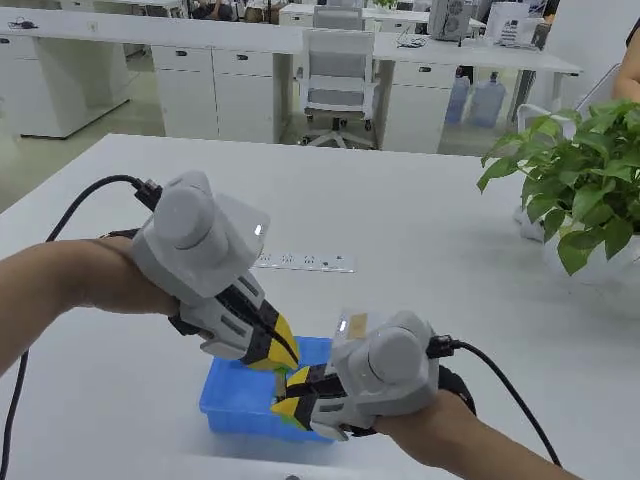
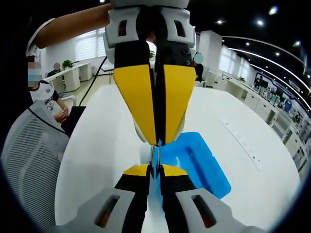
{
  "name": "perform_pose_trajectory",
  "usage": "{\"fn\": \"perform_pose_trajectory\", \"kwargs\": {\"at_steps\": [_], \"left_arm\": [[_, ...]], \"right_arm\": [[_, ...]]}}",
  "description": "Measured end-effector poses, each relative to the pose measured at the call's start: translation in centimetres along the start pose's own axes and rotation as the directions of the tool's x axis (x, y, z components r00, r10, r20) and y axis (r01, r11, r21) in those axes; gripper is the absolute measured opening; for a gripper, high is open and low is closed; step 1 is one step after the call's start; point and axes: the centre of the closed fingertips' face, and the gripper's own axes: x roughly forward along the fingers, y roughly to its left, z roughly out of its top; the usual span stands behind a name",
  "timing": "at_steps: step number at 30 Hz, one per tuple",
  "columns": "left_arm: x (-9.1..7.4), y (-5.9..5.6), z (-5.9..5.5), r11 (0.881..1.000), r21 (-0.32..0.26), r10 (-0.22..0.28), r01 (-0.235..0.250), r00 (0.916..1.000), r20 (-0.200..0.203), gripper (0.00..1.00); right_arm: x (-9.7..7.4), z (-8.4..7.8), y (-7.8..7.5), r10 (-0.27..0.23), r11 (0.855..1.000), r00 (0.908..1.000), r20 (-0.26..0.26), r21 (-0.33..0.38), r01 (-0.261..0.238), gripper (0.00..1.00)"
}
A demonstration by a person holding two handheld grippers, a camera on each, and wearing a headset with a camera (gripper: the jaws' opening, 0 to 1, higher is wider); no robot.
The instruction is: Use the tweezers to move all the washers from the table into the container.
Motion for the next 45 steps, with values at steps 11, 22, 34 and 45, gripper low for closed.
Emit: {"fn": "perform_pose_trajectory", "kwargs": {"at_steps": [11,22,34,45], "left_arm": [[1.2,-1.7,-0.8,1.000,-0.009,-0.012,0.012,0.9999,-0.006,0.04],[2.4,-2.2,-1.5,1.000,-0.001,-0.022,0.022,0.9997,-0.014,0.04],[3.8,-3.1,-2.3,0.999,-0.008,-0.039,0.039,0.9992,-0.013,0.04],[4.7,-3.8,-2.9,0.998,-0.021,-0.059,0.058,0.9982,-0.013,0.04]], "right_arm": [[0.4,-1.6,1.7,0.011,1.000,0.9995,-0.028,-0.015,-0.012,0.10],[0.7,-3.0,2.4,0.012,1.000,0.9990,-0.043,-0.003,-0.012,0.10],[1.1,-4.6,3.4,0.020,1.000,0.9979,-0.062,0.008,-0.019,0.10],[1.5,-5.6,4.1,0.022,1.000,0.9971,-0.073,0.018,-0.021,0.10]]}}
